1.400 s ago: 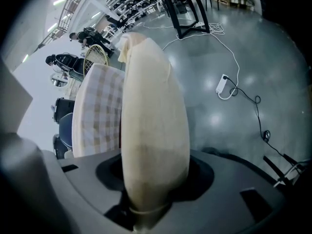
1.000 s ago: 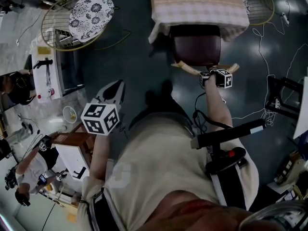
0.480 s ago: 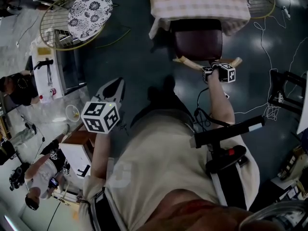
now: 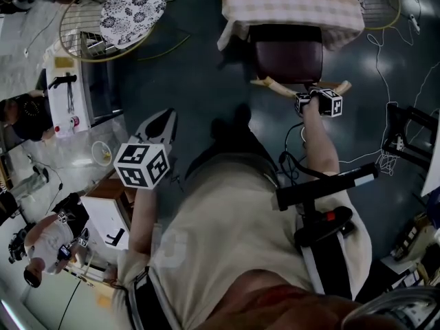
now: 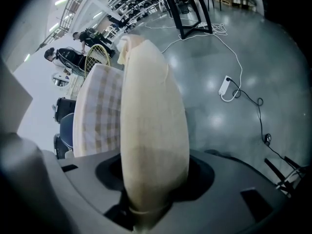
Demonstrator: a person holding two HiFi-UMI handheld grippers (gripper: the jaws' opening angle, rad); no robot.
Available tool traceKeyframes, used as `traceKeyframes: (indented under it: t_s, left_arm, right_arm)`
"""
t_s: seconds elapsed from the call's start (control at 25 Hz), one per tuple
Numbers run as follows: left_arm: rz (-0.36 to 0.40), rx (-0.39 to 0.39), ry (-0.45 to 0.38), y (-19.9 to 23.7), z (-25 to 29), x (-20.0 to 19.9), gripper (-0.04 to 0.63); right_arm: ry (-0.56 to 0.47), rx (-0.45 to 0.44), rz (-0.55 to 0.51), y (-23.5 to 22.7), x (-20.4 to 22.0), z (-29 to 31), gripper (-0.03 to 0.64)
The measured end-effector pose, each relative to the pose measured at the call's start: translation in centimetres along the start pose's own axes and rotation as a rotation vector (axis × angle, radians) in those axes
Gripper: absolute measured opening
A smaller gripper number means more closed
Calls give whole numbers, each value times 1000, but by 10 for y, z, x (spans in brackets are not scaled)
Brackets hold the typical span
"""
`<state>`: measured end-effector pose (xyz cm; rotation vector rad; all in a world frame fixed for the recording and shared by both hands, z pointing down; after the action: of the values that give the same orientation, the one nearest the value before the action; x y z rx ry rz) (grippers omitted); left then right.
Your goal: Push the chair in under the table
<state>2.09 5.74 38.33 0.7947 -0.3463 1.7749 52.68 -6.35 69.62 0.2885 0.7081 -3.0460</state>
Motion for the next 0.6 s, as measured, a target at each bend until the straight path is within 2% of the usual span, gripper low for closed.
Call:
traceKeyframes:
  t_s: [0.6]
  left_arm:
    - [4,19,2,-5,7,2,6]
  right_arm:
    - [-56,25,17,-2,1,-2,186]
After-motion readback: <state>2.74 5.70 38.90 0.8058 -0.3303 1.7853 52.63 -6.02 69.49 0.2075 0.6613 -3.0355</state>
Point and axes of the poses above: the fingertips, and each gripper's own axes: z forward along the fingers, y to its left, x out of its underside, the point moved 9 cm from there along -z, backward along the fingers, and after that the axes turned 14 degrees about z, right-handed, at the moved point
